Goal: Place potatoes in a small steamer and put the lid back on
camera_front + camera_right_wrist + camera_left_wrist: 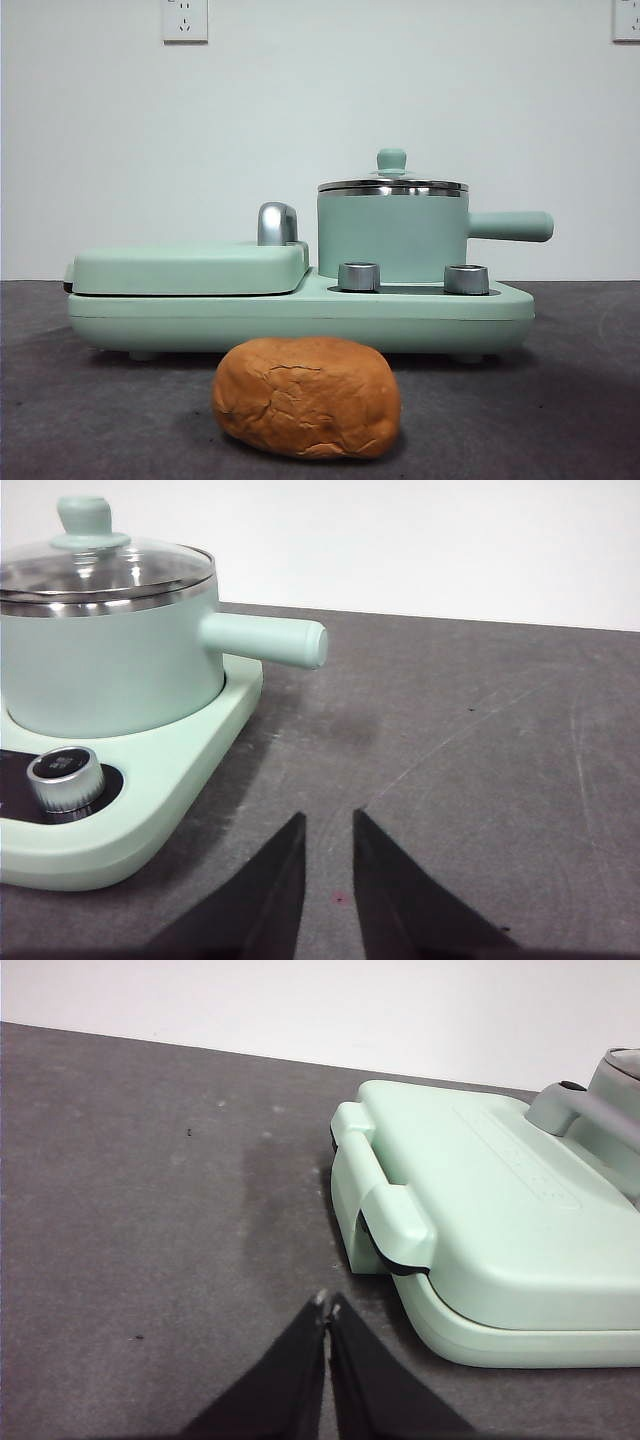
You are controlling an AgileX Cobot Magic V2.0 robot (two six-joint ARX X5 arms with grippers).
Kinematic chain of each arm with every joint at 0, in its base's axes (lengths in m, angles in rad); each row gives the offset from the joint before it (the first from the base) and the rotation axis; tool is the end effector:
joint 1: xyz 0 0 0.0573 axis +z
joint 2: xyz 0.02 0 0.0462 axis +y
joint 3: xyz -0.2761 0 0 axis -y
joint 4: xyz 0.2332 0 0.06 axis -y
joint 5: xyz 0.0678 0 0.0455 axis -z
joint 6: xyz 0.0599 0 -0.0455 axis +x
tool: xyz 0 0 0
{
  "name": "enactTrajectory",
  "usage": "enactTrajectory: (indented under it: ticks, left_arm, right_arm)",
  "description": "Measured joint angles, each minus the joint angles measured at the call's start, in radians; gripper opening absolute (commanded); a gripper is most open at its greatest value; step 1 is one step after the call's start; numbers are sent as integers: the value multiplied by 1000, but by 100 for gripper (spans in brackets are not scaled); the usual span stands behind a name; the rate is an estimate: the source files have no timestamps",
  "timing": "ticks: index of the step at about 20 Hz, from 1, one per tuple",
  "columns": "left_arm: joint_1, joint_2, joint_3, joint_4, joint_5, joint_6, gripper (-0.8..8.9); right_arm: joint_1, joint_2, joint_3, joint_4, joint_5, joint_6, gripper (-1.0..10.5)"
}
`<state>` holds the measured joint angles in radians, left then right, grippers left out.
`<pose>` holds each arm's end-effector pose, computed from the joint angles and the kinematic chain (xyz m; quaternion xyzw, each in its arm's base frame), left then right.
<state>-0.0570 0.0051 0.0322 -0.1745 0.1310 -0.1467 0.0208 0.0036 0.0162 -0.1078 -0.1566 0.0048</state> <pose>0.1006 -0.0136 0.1525 -0.0755 0.0802 -0.0880 0.9900 0.1025 0.0115 0.1554 0.0056 0.0477 0.0884 0.9949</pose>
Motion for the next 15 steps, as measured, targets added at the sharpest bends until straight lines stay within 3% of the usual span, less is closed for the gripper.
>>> enactTrajectory:
  ticks: [8,15]
  left_arm:
    - [0,0,0,31,1,-42,6]
    - [0,0,0,153,2,-241,6]
  right_arm:
    - [0,0,0,7,0,7,70]
    - [0,0,0,84,16,145,64]
